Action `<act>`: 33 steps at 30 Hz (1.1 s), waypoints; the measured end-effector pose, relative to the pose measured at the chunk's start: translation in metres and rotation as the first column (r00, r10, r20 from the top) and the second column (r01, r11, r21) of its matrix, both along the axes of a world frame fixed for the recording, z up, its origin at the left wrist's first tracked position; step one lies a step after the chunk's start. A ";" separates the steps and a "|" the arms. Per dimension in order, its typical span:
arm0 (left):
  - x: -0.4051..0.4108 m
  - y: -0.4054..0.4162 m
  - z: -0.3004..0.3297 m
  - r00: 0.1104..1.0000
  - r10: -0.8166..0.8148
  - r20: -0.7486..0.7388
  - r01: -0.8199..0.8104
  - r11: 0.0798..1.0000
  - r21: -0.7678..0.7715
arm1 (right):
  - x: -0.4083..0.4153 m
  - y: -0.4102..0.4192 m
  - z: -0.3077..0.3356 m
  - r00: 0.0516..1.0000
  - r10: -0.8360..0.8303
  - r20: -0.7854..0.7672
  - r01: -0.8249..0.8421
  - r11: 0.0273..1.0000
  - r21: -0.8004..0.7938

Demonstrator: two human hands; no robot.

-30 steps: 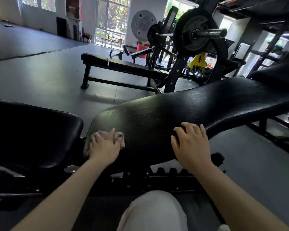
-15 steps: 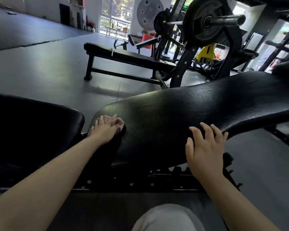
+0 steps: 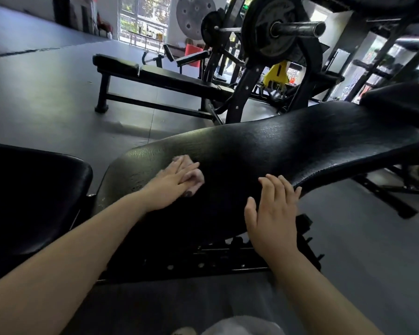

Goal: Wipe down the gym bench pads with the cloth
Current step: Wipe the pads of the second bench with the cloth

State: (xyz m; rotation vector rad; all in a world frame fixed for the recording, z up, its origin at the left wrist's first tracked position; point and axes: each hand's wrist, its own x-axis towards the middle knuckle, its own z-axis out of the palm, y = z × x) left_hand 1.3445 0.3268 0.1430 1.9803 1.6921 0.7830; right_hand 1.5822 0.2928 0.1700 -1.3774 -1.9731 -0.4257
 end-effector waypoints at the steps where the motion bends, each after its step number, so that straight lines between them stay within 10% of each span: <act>1: -0.024 -0.012 -0.013 0.997 0.070 0.028 -0.069 0.998 -0.007 | 0.000 0.000 0.000 1.000 0.003 0.003 -0.003 1.000 -0.005; 13: -0.001 -0.115 -0.050 0.809 0.585 0.062 -0.588 0.805 0.074 | 0.000 -0.002 0.001 0.999 0.046 -0.011 -0.047 0.996 -0.074; 23: 0.123 -0.053 0.035 0.962 0.202 -0.182 -0.177 0.974 0.142 | 0.069 0.007 0.029 0.997 -0.024 -0.070 0.021 0.998 -0.053; 29: 0.217 -0.009 0.077 0.904 -0.030 -0.428 0.182 0.930 0.319 | 0.115 -0.003 0.047 0.990 -0.139 -0.032 0.125 0.955 -0.269; 33: 0.279 -0.023 0.088 0.919 -0.394 -0.010 0.360 0.828 0.430 | 0.150 -0.034 0.062 0.936 -0.184 -0.300 0.081 0.943 -0.324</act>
